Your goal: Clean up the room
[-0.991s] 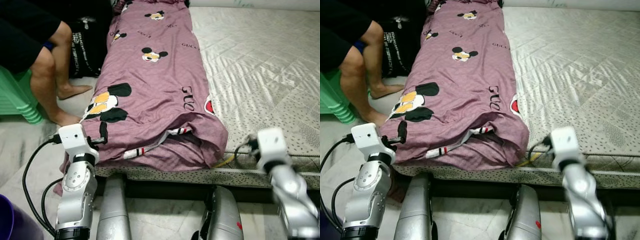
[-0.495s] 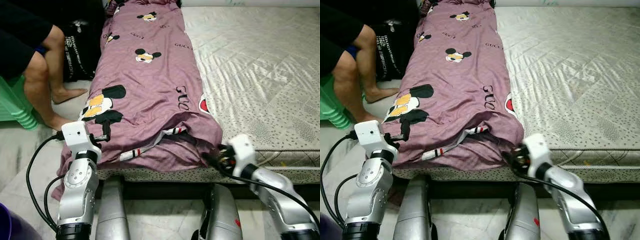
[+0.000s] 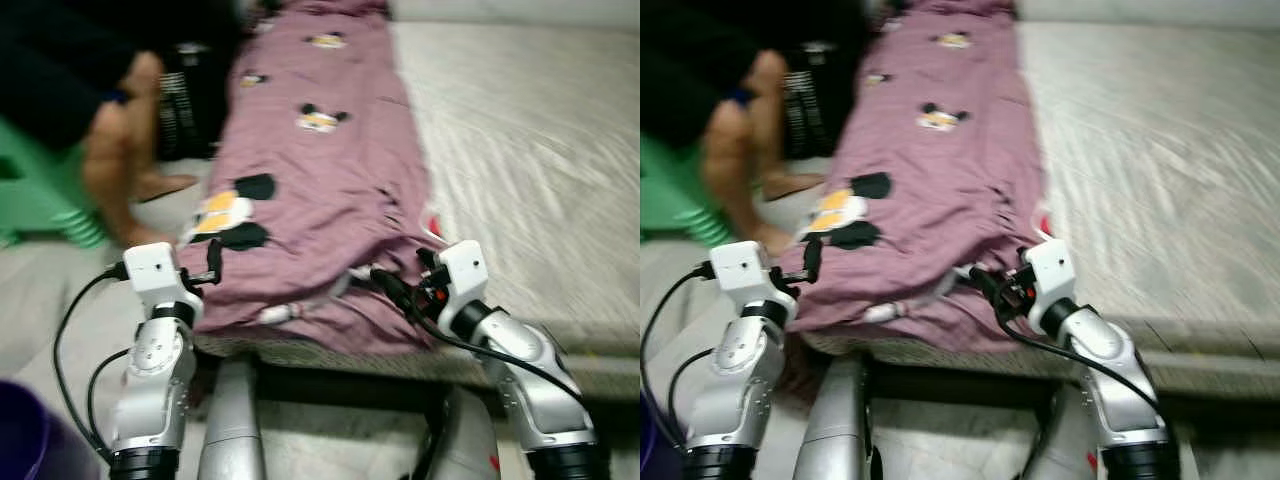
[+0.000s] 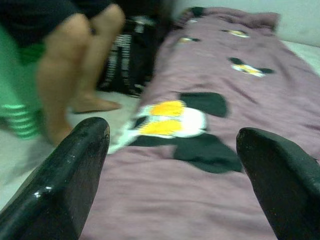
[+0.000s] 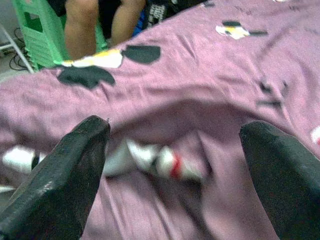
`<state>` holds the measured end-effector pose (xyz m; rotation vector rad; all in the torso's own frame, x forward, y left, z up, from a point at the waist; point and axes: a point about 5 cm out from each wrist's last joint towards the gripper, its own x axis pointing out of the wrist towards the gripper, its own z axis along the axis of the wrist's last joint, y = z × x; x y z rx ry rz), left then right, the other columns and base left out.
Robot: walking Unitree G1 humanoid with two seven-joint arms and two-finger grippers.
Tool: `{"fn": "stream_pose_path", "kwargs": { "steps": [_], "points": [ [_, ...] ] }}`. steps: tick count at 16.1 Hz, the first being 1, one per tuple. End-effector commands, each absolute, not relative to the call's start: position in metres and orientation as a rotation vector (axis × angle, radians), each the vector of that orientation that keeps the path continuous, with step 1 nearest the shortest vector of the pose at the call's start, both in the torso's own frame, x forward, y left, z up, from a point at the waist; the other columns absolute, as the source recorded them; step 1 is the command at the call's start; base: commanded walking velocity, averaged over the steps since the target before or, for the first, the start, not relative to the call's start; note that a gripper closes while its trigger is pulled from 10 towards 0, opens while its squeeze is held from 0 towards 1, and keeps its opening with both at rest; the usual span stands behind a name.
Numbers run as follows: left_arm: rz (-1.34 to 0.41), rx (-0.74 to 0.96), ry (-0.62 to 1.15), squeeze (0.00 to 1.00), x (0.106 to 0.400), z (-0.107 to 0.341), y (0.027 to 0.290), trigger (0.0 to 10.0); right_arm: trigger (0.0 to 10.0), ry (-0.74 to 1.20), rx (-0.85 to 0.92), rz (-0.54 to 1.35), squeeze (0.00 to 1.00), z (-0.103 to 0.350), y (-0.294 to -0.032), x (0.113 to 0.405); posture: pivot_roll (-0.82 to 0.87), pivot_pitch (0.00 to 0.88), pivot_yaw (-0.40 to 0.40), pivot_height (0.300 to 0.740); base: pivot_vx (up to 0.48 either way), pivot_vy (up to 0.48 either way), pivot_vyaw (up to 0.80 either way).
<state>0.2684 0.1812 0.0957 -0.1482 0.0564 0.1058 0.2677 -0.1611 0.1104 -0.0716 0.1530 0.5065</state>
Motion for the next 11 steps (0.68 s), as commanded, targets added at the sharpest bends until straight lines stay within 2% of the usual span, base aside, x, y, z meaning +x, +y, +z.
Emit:
{"fn": "stream_pose_path", "kwargs": {
  "steps": [1, 5, 8, 11],
  "points": [
    [0.101, -0.135, 0.054, 0.00, 0.268, 0.097, 0.182, 10.0, 10.0, 0.112, -0.105, 0.467, 0.00, 0.117, -0.164, 0.269, 0.00, 0.000, 0.023, 0.506, 0.000, 0.000, 0.00],
    [0.105, -0.130, 0.056, 0.00, 0.267, 0.097, 0.183, 10.0, 10.0, 0.151, -0.249, 0.394, 0.00, 0.103, -0.163, 0.269, 0.00, 0.000, 0.022, 0.506, 0.000, 0.000, 0.00],
    [0.107, -0.122, 0.049, 0.00, 0.267, 0.099, 0.183, 10.0, 10.0, 0.163, -0.363, 0.342, 0.00, 0.097, -0.148, 0.285, 0.03, 0.000, 0.019, 0.506, 0.000, 0.000, 0.00],
    [0.121, -0.112, 0.048, 0.00, 0.266, 0.099, 0.187, 10.0, 10.0, 0.194, -0.448, 0.314, 0.00, 0.089, -0.145, 0.296, 0.03, 0.000, 0.013, 0.506, 0.000, 0.000, 0.00]
  ]
}}
